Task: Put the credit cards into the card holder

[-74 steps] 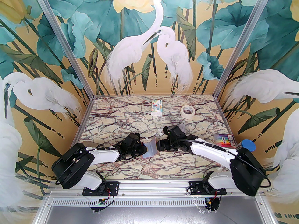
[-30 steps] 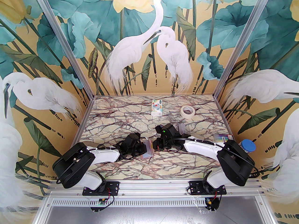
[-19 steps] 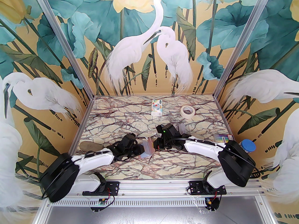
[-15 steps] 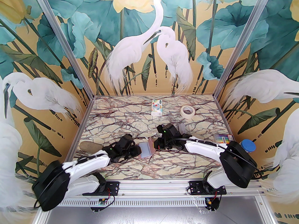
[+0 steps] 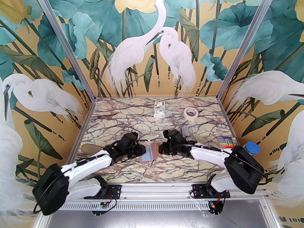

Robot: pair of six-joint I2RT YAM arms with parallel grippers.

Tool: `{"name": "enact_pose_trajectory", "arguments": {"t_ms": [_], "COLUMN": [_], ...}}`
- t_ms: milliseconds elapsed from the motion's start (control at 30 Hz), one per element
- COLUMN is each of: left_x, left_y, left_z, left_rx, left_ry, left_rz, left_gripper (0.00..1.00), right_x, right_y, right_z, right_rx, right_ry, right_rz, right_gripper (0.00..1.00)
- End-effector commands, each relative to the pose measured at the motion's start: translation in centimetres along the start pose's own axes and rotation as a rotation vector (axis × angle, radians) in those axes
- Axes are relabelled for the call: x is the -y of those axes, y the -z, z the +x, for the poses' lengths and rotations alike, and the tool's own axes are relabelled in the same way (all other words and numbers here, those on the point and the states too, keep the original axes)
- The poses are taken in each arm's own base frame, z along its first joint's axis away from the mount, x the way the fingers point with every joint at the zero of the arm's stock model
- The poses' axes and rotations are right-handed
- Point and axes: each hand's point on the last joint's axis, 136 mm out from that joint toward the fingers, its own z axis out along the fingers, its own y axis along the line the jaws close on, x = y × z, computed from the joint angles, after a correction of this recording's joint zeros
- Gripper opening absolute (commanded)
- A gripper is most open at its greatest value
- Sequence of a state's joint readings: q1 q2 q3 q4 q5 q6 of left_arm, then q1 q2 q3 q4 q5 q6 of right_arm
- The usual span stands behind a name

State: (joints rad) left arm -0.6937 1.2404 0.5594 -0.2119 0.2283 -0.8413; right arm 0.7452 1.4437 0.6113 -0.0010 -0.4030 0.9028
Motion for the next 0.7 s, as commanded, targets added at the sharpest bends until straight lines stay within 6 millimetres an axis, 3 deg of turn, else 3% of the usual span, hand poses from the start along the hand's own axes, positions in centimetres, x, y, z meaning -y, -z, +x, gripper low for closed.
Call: {"name": "enact_pose_trajectory", "arguments": {"t_ms": [0, 233, 533, 667], "left_x": [0.5, -2.2, -4.4, -3.9], "left_y": [-1.2, -3.1, -5.0, -5.5], "left_z": [-0.2, 0.1, 1.1, 1.5], "left_rx": [-0.013, -0.014, -0.025, -0.046], "left_ry": [-0.018, -0.003, 0.021, 0.034], "left_rz": [0.025, -0.063, -0.074, -0.035], "left_gripper": [0.21, 0.19, 0.17, 0.17], "right_x": [0.2, 1.1, 4.2, 6.1], "right_y": [0.4, 0.9, 1.4, 1.8], "right_z": [-0.3, -0.1, 1.4, 1.8], "right_rx": [0.046, 0.061, 0.045, 0.039], "right_ry": [-0.048, -0.068, -0.124, -0.147], "right_rz": [0.0, 0.043, 0.163, 0.262], "right_gripper": [0.0, 0.0, 0.03, 0.2]}}
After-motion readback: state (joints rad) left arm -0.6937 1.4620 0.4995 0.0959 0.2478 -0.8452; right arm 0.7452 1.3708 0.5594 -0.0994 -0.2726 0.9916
